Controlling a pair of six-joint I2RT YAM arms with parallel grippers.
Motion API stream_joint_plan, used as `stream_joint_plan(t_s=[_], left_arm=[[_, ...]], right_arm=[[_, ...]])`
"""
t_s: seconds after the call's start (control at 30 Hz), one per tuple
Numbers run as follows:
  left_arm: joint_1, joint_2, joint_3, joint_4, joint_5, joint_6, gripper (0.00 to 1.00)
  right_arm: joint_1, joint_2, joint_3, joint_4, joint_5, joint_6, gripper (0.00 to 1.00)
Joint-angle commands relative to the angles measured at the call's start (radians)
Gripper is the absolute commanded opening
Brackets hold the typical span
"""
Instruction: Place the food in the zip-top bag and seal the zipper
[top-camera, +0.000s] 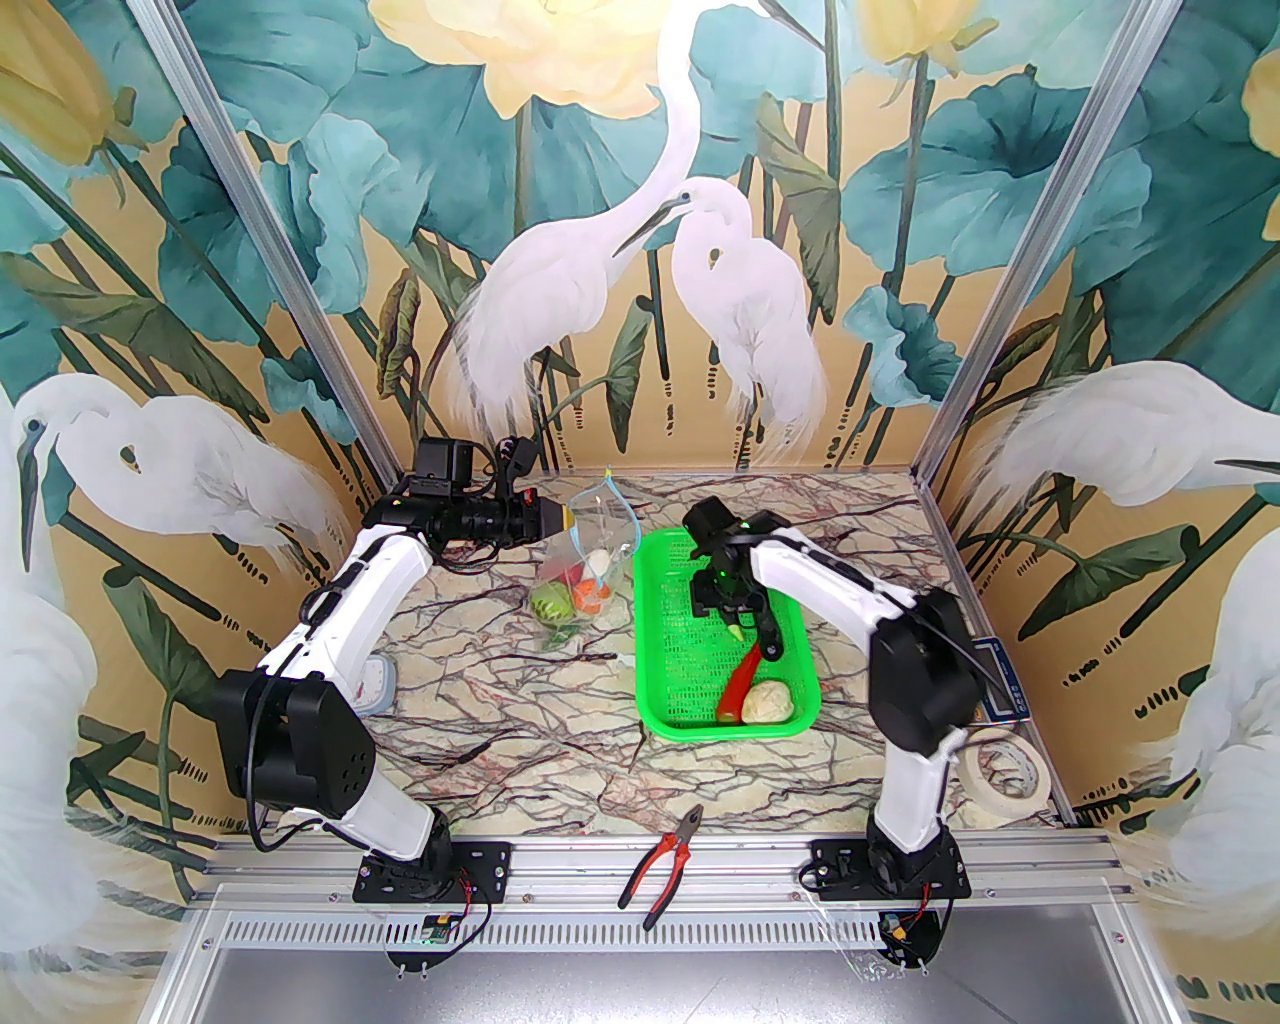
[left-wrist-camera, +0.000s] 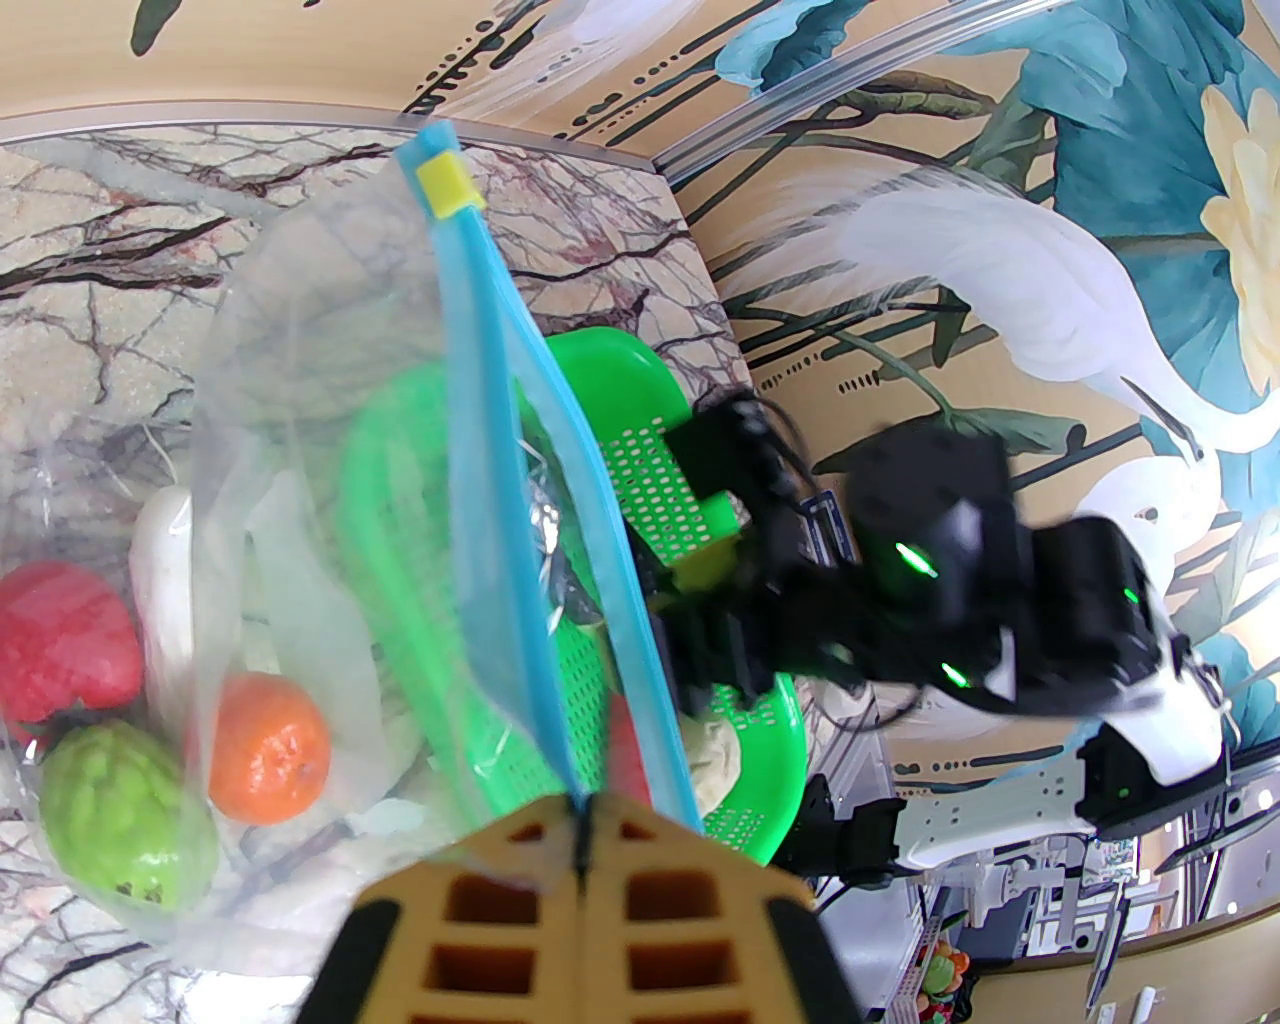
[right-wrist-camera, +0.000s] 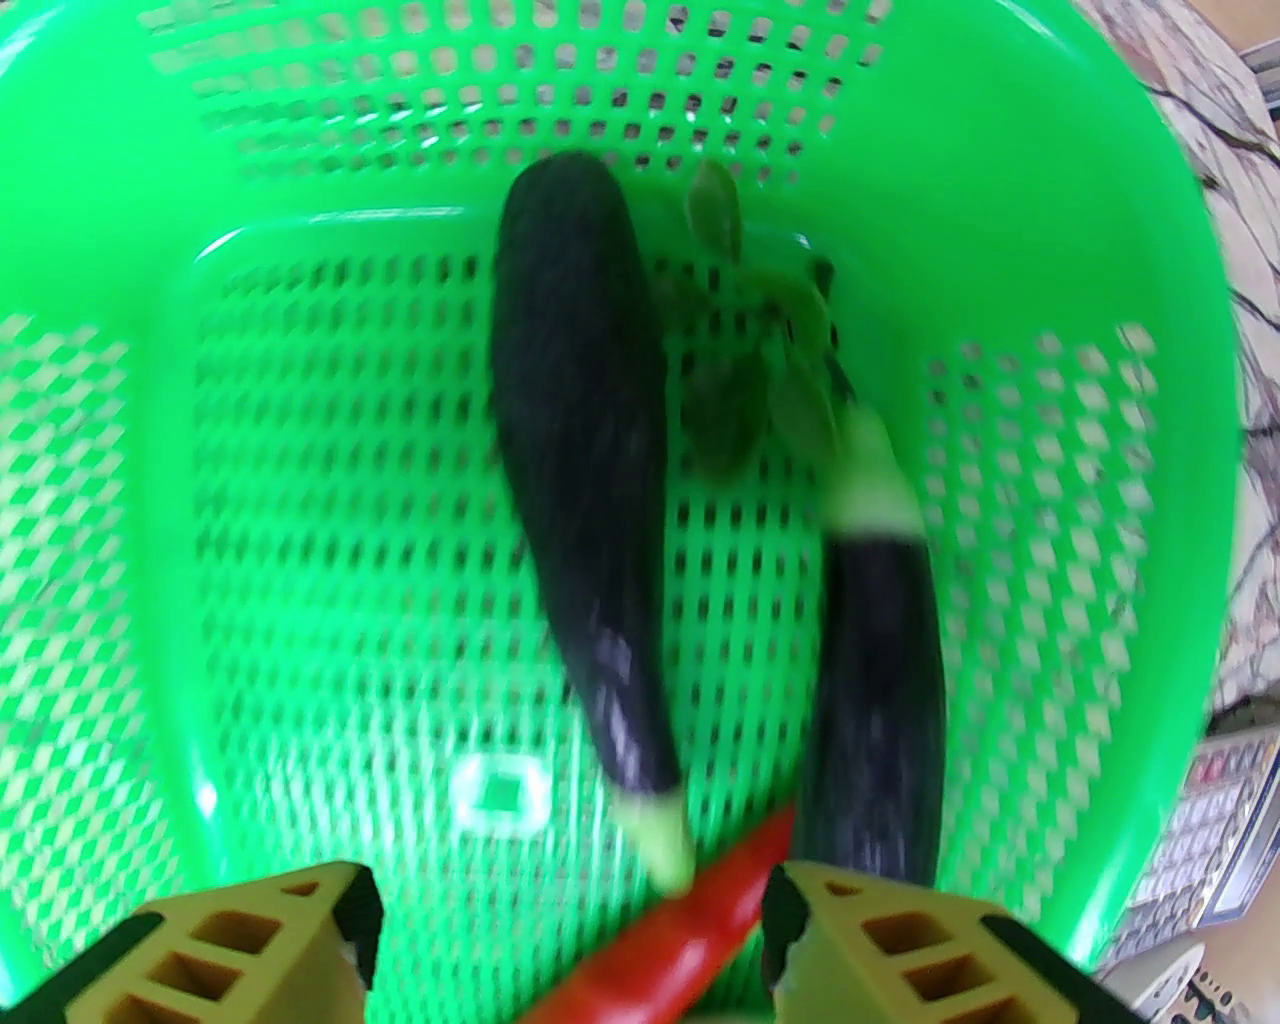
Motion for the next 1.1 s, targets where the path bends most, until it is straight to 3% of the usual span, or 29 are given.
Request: stream_joint_plan(t_s=[0.0,0.3,0.73,1.07], left_arm=[[-0.004,0.009,0.002,-0.020,-0.004,0.024,0.00],[-0.004,0.010,0.014,-0.044,-0.015,0.036,0.00],[-0.003,0.009,0.025,-0.063,-0.021,0.045,0.00],[-0.003,0.003,0.016,-0.071,-0.029,0.049,0.00]], right_arm=[[-0.025,0.047,0.066,0.034,0.018,-0.059,0.67],[-0.053,0.204,0.194,0.031,-0.044,-0.097,0.61],[-0.058,0.275,0.215,0.046,-0.056,-0.090,0.54],[-0.065,0.301,0.221,0.054,-0.076,-0.085,0.37]])
